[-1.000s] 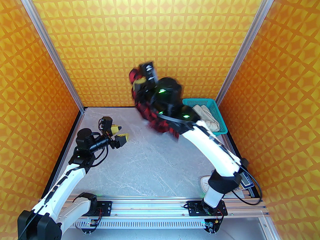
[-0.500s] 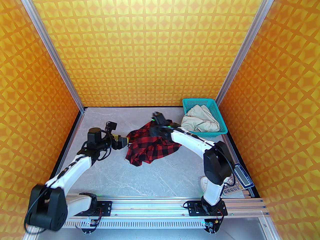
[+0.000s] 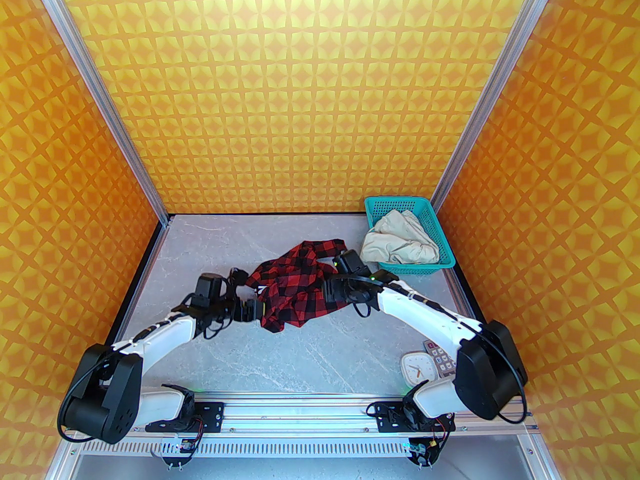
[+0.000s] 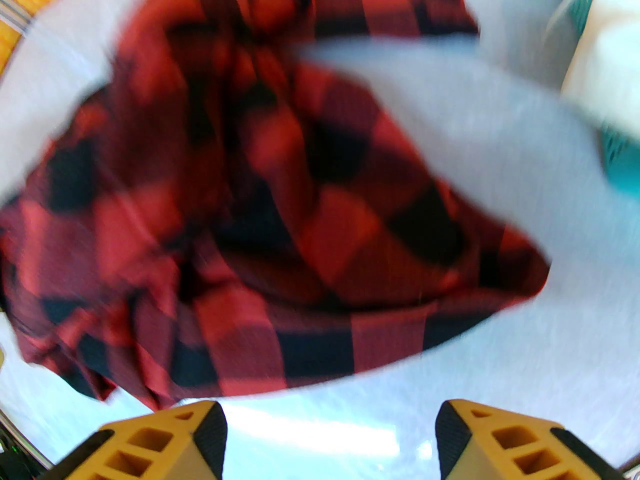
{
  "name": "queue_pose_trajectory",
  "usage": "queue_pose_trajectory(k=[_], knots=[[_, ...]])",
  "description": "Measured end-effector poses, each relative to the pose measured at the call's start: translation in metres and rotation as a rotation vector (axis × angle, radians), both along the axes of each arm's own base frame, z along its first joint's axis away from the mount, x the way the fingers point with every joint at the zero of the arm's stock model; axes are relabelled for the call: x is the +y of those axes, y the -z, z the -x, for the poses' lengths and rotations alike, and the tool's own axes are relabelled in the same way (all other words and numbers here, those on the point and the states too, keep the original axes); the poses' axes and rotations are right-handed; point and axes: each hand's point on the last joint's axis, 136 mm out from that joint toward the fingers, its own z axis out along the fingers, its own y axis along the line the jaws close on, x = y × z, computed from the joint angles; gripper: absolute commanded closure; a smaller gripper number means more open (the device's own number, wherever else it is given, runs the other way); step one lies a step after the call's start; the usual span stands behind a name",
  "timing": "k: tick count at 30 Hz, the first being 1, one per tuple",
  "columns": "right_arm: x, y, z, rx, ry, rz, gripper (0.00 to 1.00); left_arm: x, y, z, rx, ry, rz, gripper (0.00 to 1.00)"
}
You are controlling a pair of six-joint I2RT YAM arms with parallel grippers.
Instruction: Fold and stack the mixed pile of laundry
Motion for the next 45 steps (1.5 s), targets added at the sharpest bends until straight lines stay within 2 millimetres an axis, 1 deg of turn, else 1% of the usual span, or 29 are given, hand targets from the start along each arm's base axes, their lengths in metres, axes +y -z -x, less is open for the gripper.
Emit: queue_pose_trajectory(k=[2, 3, 4, 6, 8, 9, 10, 12, 14, 15, 16, 18, 19, 21, 23, 25, 27, 28, 30, 32, 34, 35, 37, 38, 39, 40, 41, 43, 45], knots=[[-0.004, 0.017, -0.003, 0.044, 0.022, 0.010, 0.29, -0.010, -0.003, 0.005, -0.016, 0.046, -0.004, 0.24], [-0.006, 0.026, -0.005, 0.064, 0.036, 0.014, 0.31, -0.016, -0.004, 0.005, -0.026, 0.069, -0.005, 0.29], [-0.008, 0.034, -0.007, 0.079, 0.047, 0.019, 0.34, -0.019, -0.005, 0.003, -0.031, 0.079, -0.004, 0.39], [-0.011, 0.053, -0.013, 0.109, 0.069, 0.029, 0.40, -0.026, -0.006, -0.007, -0.045, 0.096, -0.005, 0.65], [-0.010, 0.071, -0.020, 0.138, 0.082, 0.042, 0.54, -0.031, -0.004, -0.021, -0.065, 0.101, -0.003, 0.90], [-0.008, 0.078, -0.024, 0.143, 0.081, 0.045, 0.63, -0.033, -0.003, -0.025, -0.075, 0.100, 0.001, 0.97], [-0.006, 0.084, -0.029, 0.148, 0.083, 0.049, 0.71, -0.035, -0.004, -0.029, -0.093, 0.099, 0.008, 1.00], [0.001, 0.080, -0.043, 0.121, 0.086, 0.032, 0.85, -0.037, -0.013, -0.035, -0.142, 0.101, 0.022, 1.00], [0.007, 0.070, -0.055, 0.082, 0.086, 0.009, 0.97, -0.038, -0.036, -0.040, -0.223, 0.097, 0.045, 1.00], [0.008, 0.065, -0.057, 0.067, 0.085, 0.005, 1.00, -0.038, -0.050, -0.040, -0.266, 0.094, 0.057, 1.00], [0.008, 0.058, -0.058, 0.049, 0.085, 0.000, 1.00, -0.037, -0.071, -0.039, -0.325, 0.090, 0.071, 1.00], [0.006, 0.034, -0.059, 0.001, 0.085, -0.011, 1.00, -0.032, -0.116, -0.033, -0.454, 0.081, 0.098, 1.00], [0.004, 0.013, -0.059, -0.043, 0.081, -0.024, 1.00, -0.028, -0.140, -0.026, -0.522, 0.079, 0.108, 1.00], [0.001, -0.040, -0.058, -0.158, 0.075, -0.067, 1.00, -0.020, -0.186, -0.014, -0.638, 0.070, 0.119, 1.00], [-0.007, -0.111, -0.049, -0.312, 0.067, -0.120, 1.00, -0.011, -0.233, 0.001, -0.745, 0.061, 0.123, 1.00], [-0.016, -0.175, -0.037, -0.448, 0.062, -0.167, 1.00, -0.002, -0.273, 0.016, -0.829, 0.047, 0.117, 1.00], [-0.025, -0.233, -0.022, -0.561, 0.056, -0.202, 1.00, 0.008, -0.306, 0.030, -0.885, 0.030, 0.102, 1.00], [-0.030, -0.254, -0.016, -0.600, 0.054, -0.211, 1.00, 0.013, -0.318, 0.035, -0.902, 0.019, 0.092, 1.00], [-0.038, -0.290, -0.005, -0.655, 0.052, -0.213, 1.00, 0.023, -0.341, 0.039, -0.918, -0.016, 0.059, 1.00], [-0.042, -0.308, -0.001, -0.670, 0.049, -0.202, 1.00, 0.030, -0.354, 0.038, -0.911, -0.053, 0.027, 1.00], [-0.041, -0.310, -0.006, -0.656, 0.045, -0.181, 1.00, 0.035, -0.357, 0.028, -0.882, -0.083, -0.007, 1.00], [-0.037, -0.306, -0.012, -0.635, 0.039, -0.165, 1.00, 0.036, -0.352, 0.016, -0.849, -0.099, -0.031, 1.00], [-0.027, -0.288, -0.030, -0.581, 0.027, -0.134, 1.00, 0.037, -0.332, -0.010, -0.773, -0.119, -0.078, 1.00], [-0.020, -0.273, -0.042, -0.544, 0.018, -0.116, 1.00, 0.037, -0.314, -0.028, -0.717, -0.129, -0.107, 1.00], [-0.010, -0.250, -0.059, -0.492, 0.008, -0.093, 0.99, 0.039, -0.297, -0.044, -0.663, -0.141, -0.131, 0.99], [0.000, -0.228, -0.075, -0.446, -0.001, -0.073, 0.92, 0.042, -0.278, -0.061, -0.607, -0.155, -0.152, 0.94], [0.009, -0.203, -0.090, -0.399, -0.008, -0.054, 0.80, 0.046, -0.253, -0.081, -0.545, -0.171, -0.176, 0.85], [0.024, -0.146, -0.118, -0.292, -0.021, -0.012, 0.60, 0.059, -0.202, -0.110, -0.417, -0.211, -0.207, 0.78], [0.035, -0.090, -0.143, -0.195, -0.028, 0.031, 0.47, 0.074, -0.147, -0.130, -0.289, -0.250, -0.232, 0.53]])
